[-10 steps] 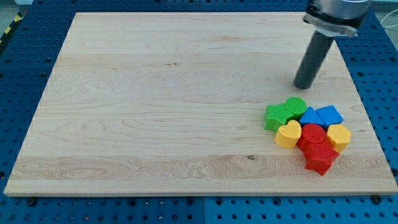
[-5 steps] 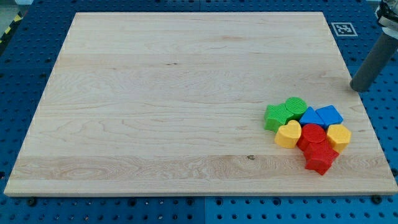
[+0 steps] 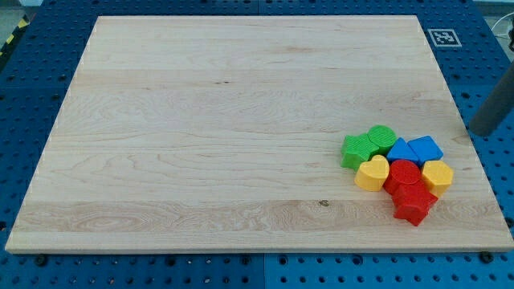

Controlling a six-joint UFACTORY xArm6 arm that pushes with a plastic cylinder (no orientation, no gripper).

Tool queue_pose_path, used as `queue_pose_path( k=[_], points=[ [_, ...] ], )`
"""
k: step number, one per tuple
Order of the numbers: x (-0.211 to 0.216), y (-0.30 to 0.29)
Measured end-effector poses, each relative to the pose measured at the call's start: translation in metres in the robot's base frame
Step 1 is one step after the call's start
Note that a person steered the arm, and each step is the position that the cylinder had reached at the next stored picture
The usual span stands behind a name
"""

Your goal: Point your arm at the yellow hexagon

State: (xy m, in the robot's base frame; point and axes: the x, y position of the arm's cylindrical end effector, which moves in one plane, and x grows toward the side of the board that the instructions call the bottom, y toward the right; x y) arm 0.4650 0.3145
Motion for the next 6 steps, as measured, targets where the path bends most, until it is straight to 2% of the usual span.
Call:
queue_pose_path(
  k=[4, 6],
  points=[
    [0.051, 0.006],
    [0.052, 0.004]
  ],
)
